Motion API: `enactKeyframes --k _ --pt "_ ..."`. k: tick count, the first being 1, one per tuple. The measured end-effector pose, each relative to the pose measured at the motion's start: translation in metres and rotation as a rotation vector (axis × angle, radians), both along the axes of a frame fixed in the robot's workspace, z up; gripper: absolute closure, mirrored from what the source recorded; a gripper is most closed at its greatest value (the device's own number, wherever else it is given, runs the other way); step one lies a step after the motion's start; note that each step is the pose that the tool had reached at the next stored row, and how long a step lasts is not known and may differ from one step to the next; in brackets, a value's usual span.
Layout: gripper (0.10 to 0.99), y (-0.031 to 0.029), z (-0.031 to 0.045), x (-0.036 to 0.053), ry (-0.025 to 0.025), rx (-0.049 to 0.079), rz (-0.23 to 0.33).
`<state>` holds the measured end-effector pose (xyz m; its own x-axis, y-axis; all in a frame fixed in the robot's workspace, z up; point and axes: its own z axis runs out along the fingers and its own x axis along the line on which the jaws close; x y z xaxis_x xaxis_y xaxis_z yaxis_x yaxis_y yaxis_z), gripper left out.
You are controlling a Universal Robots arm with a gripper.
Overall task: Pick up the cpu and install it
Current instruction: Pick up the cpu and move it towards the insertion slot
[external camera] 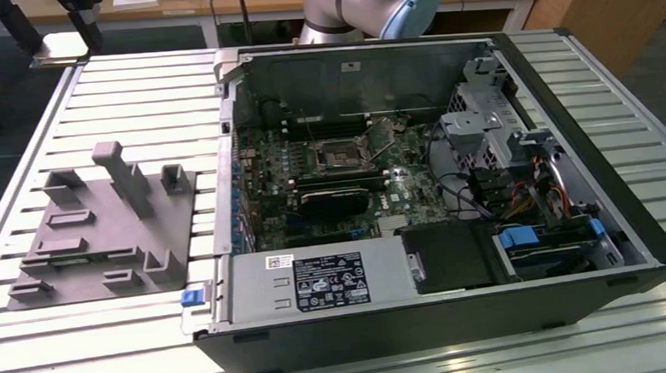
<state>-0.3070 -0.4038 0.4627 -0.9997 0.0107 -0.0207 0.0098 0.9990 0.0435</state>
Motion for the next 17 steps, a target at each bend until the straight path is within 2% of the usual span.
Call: enactKeyframes --k 17 --pt "0.549 0.0000 -0.0001 0.0066 0.0001 0.000 0.000"
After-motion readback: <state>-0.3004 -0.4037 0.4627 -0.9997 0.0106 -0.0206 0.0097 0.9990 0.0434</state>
